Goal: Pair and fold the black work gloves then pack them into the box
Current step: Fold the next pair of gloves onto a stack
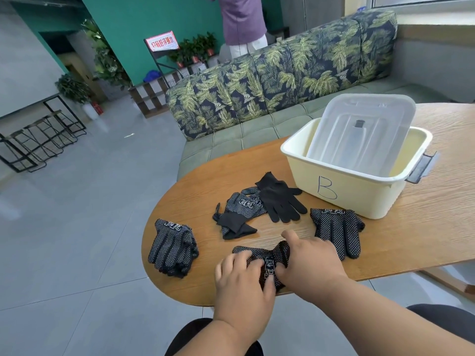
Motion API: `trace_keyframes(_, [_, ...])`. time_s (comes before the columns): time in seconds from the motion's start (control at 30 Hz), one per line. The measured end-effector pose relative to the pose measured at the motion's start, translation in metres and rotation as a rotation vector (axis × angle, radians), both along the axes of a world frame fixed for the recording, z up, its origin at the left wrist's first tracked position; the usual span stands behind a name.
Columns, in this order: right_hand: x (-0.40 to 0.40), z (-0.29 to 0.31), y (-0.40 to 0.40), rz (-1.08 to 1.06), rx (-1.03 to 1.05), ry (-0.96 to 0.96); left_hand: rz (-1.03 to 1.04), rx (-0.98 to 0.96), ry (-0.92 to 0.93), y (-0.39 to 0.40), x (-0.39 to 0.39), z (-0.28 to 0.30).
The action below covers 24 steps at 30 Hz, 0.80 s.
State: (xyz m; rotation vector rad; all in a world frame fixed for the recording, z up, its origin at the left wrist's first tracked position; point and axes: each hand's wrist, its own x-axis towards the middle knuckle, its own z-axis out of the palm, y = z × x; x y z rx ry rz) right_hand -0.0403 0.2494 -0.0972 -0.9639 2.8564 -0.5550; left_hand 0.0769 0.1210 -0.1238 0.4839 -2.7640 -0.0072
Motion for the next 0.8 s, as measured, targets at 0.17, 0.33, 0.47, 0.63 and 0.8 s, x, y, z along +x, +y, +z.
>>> trace_keyframes(0.17, [0.0, 0.003, 0.001, -0.037, -0.133, -0.197, -0.016, 0.03, -0.101, 0.015, 0.002, -0.005])
trace_keyframes(0.33, [-0.003, 0.002, 0.001, -0.076, -0.206, -0.299, -0.018, 0.004, -0.066, 0.023, -0.002, -0.006])
trace_keyframes(0.47, [-0.009, 0.002, 0.002, -0.114, -0.275, -0.472, 0.029, 0.029, -0.05, 0.029, -0.004, -0.008])
trace_keyframes(0.63, [-0.013, 0.008, 0.005, -0.26, -0.657, -0.955, 0.046, 0.17, -0.04, 0.023, 0.0, -0.012])
trace_keyframes(0.8, [-0.009, 0.017, 0.005, -0.185, -0.894, -1.114, 0.114, 0.555, 0.028, 0.015, 0.0, 0.002])
